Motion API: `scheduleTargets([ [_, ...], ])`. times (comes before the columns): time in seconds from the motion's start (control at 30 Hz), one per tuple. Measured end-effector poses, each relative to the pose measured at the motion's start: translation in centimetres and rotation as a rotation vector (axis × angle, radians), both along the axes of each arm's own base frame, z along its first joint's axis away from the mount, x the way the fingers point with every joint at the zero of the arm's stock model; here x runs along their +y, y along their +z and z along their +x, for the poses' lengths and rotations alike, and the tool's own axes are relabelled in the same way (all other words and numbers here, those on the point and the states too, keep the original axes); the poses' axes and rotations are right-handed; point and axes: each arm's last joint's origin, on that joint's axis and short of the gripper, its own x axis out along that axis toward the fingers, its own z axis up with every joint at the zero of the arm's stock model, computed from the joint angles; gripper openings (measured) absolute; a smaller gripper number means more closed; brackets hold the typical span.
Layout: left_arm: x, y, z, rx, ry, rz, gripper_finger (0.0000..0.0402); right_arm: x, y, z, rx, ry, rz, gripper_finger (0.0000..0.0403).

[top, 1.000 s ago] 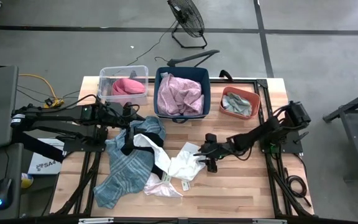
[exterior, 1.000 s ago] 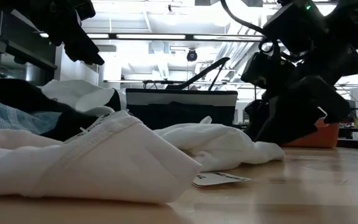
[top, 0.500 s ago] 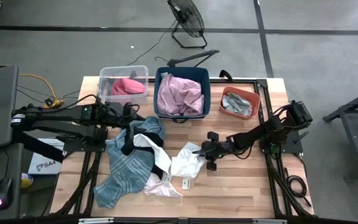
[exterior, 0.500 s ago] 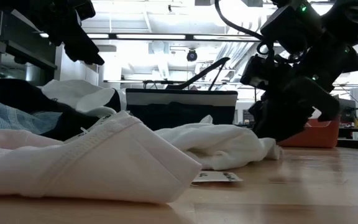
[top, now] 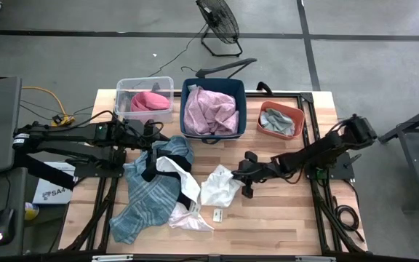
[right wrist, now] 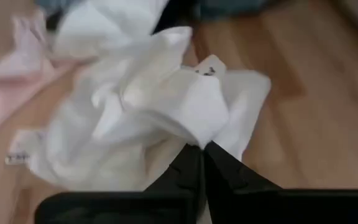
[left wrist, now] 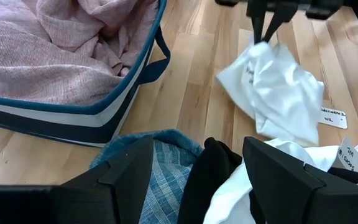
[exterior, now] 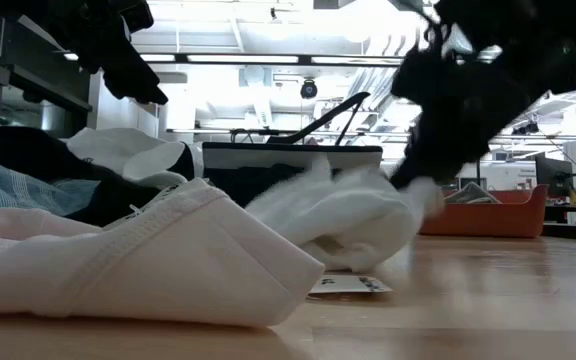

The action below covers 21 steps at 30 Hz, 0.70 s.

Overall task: Pick & Place Cloths
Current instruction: Put the white boxer into the transparent bin

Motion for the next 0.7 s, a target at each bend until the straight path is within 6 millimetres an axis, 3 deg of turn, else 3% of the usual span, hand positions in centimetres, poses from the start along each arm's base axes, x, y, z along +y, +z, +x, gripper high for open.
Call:
scheduleTargets([
  [0.4,0.0,0.2,0.1,-0.02,-0.001,0.003,0.0243,-0.1,6.8,-0.4,-0.39,0.066,-0.112,0.0003],
  [0.7,0.0,0.9,0.6,-0.109,-0.017,0.039,0.0243,-0.8,8.6,-0.1,-0.552,0.025,-0.206,0.0003],
])
